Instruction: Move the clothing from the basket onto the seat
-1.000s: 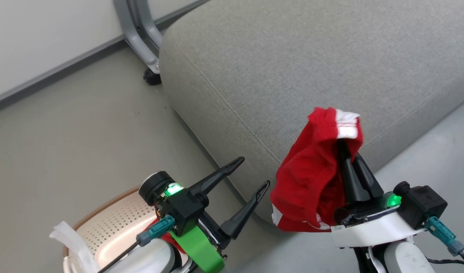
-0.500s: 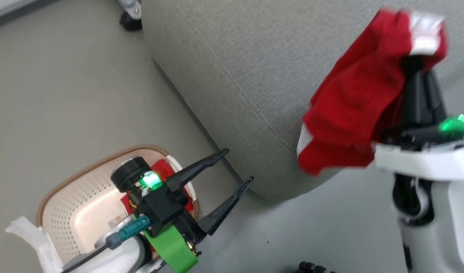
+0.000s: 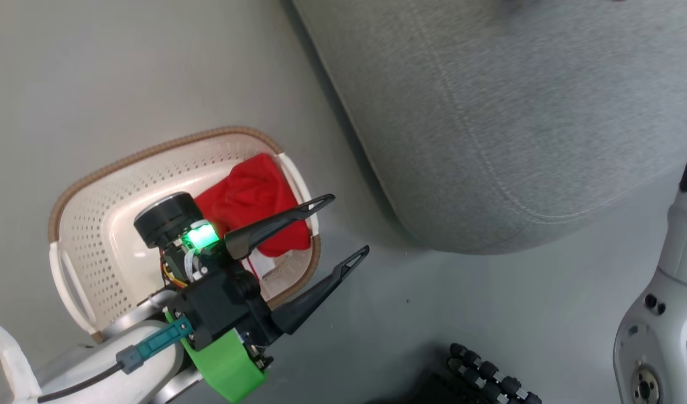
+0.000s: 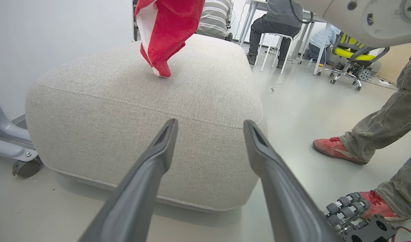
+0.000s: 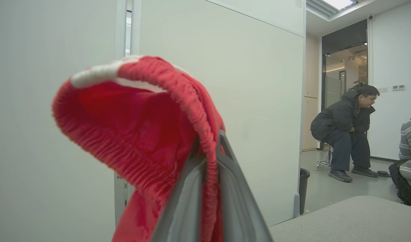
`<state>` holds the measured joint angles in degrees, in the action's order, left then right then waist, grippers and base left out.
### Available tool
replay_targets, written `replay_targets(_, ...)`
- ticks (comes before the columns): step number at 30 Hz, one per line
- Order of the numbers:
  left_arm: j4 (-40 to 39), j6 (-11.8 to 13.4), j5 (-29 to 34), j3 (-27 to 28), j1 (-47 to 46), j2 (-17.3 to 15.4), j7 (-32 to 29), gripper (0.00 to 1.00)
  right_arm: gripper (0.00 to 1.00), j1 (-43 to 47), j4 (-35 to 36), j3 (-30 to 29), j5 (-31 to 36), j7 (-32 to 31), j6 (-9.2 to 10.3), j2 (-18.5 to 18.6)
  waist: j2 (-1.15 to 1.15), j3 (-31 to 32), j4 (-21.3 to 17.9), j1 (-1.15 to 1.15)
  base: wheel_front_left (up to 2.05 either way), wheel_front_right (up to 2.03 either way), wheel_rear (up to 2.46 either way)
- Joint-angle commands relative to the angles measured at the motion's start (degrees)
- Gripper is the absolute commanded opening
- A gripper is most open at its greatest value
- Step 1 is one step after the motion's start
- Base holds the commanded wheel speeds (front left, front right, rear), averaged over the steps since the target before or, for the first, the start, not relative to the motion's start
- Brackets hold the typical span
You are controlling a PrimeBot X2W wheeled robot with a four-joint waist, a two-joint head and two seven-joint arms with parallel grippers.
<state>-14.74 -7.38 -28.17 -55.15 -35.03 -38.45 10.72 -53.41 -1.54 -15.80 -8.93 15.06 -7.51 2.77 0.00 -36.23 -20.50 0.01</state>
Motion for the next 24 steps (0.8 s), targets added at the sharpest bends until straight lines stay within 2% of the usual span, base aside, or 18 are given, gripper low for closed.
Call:
replay_targets(1, -0.18, -0.18, -0.22, -0.18, -1.65, -0.60, 0.62, 1.00, 0.00, -1.32, -1.62, -1.40, 1.16, 0.04, 0.04, 0.17, 0.00, -6.78, 5.47, -0.01, 0.00, 0.00, 0.00)
replay_targets(5, -0.02, -0.19, -0.58, -1.30, -3.43, -1.94, 1.48, 1.00, 0.00, -4.31, -7.24, -7.32, 5.29, -0.70, 0.04, 0.17, 0.00, -8.99, 6.45, -0.01, 0.00, 0.00, 0.00)
replay_targets(10, 0.47, -0.20, -0.56, -2.85, -4.89, -2.85, 2.23, 1.00, 0.00, -2.98, -15.71, -12.72, 7.93, -1.33, 0.04, 0.17, 0.00, -10.66, 7.25, -0.01, 0.00, 0.00, 0.00)
replay_targets(15, 1.25, -0.20, -1.01, -4.73, -5.54, -2.92, 2.70, 1.00, 0.00, -2.04, -27.18, -15.28, 7.76, -1.22, 0.04, 0.14, 0.00, -11.23, 7.60, -0.01, 0.00, 0.00, 0.00)
replay_targets(19, 2.12, -0.20, -1.81, -5.45, -5.94, -2.30, 3.16, 1.00, 0.00, -2.85, -32.90, -17.11, 9.60, -0.44, 0.04, 0.16, 0.00, -10.74, 8.02, -0.01, 0.00, 0.00, 0.00)
replay_targets(20, 2.40, -0.20, -2.00, -5.57, -5.97, -2.10, 3.21, 1.00, 0.28, -3.08, -33.72, -17.76, 9.68, -0.32, 0.05, 0.18, 0.00, -10.45, 8.11, -0.01, 0.00, 0.00, 0.00)
replay_targets(21, 2.77, -0.20, -2.00, -5.72, -5.93, -1.86, 3.40, 1.00, 0.82, -3.22, -34.41, -18.14, 10.03, -0.14, 0.05, 0.21, 0.00, -9.96, 8.18, -0.01, 0.00, 0.00, 0.00)
replay_targets(22, 3.02, -0.20, -2.06, -5.82, -5.90, -1.65, 3.48, 1.00, 1.00, -3.25, -34.59, -18.52, 10.52, 0.05, 0.05, 0.18, 0.00, -9.54, 8.22, -0.01, 0.00, 0.00, 0.00)
replay_targets(24, 3.61, -0.20, -2.25, -6.00, -5.70, -0.95, 3.67, 1.00, 1.00, -3.09, -34.38, -18.89, 11.21, 0.09, 0.05, 0.18, 0.00, -8.33, 8.35, -0.01, 0.00, 0.00, 0.00)
